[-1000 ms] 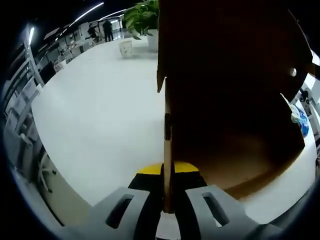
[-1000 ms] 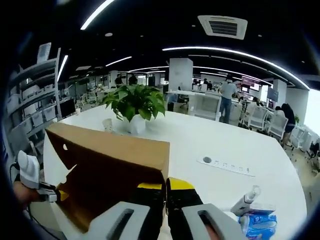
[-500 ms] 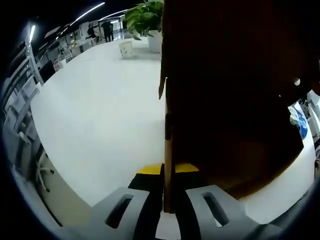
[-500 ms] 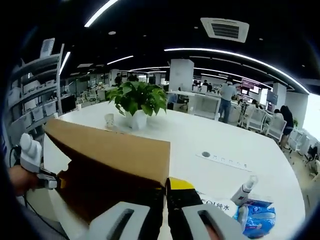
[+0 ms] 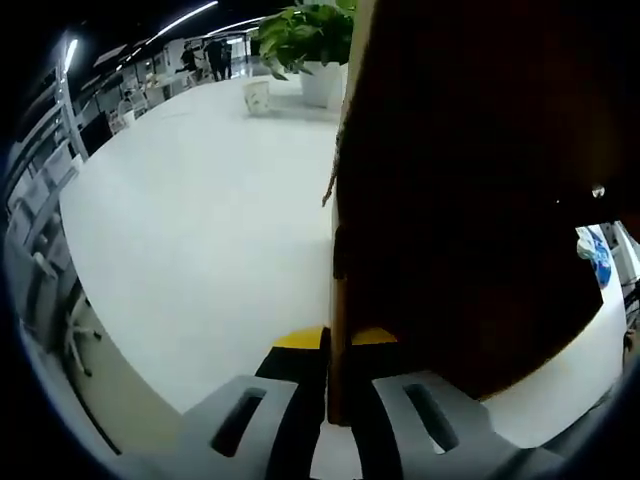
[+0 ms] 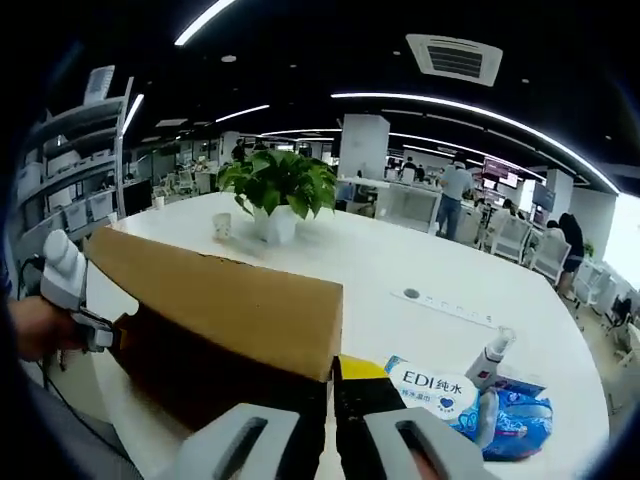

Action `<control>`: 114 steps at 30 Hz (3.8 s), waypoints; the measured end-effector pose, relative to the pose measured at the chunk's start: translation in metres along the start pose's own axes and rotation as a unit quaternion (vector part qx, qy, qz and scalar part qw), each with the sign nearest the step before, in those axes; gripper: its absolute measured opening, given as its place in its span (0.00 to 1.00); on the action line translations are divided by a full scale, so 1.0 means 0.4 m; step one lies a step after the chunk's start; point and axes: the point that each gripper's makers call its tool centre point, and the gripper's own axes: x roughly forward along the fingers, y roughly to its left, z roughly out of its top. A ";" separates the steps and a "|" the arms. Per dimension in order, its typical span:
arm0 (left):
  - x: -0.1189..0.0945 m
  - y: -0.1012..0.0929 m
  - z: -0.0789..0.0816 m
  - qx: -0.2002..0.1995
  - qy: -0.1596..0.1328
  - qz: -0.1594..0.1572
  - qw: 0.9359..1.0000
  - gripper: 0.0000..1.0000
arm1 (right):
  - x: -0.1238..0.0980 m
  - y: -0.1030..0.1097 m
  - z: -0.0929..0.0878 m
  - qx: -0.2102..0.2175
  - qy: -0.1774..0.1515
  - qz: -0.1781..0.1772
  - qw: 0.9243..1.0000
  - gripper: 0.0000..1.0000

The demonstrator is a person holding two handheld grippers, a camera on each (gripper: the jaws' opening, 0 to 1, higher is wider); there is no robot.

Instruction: Operate the shoe box by opening the lid, removing the specified soft item, and placing it in the target area until the item is outside and the box remains undamaged.

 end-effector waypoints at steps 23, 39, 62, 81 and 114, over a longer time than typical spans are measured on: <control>0.024 -0.035 0.026 -0.019 -0.011 -0.094 0.995 0.11 | 0.002 -0.024 -0.003 -0.001 0.004 -0.010 1.000 0.00; 0.023 -0.047 0.035 -0.027 -0.024 -0.147 0.989 0.17 | -0.009 -0.010 -0.056 0.005 0.020 -0.017 1.000 0.00; -0.010 -0.024 0.032 0.015 -0.034 -0.178 0.983 0.20 | -0.021 0.054 -0.153 0.046 0.047 0.008 0.998 0.00; -0.110 0.013 0.041 0.102 -0.065 -0.163 0.979 0.17 | -0.072 0.062 -0.188 0.044 0.058 0.025 0.997 0.00; -0.169 0.021 -0.008 0.143 -0.063 -0.170 0.973 0.17 | -0.100 0.098 -0.238 0.078 0.071 0.054 0.993 0.00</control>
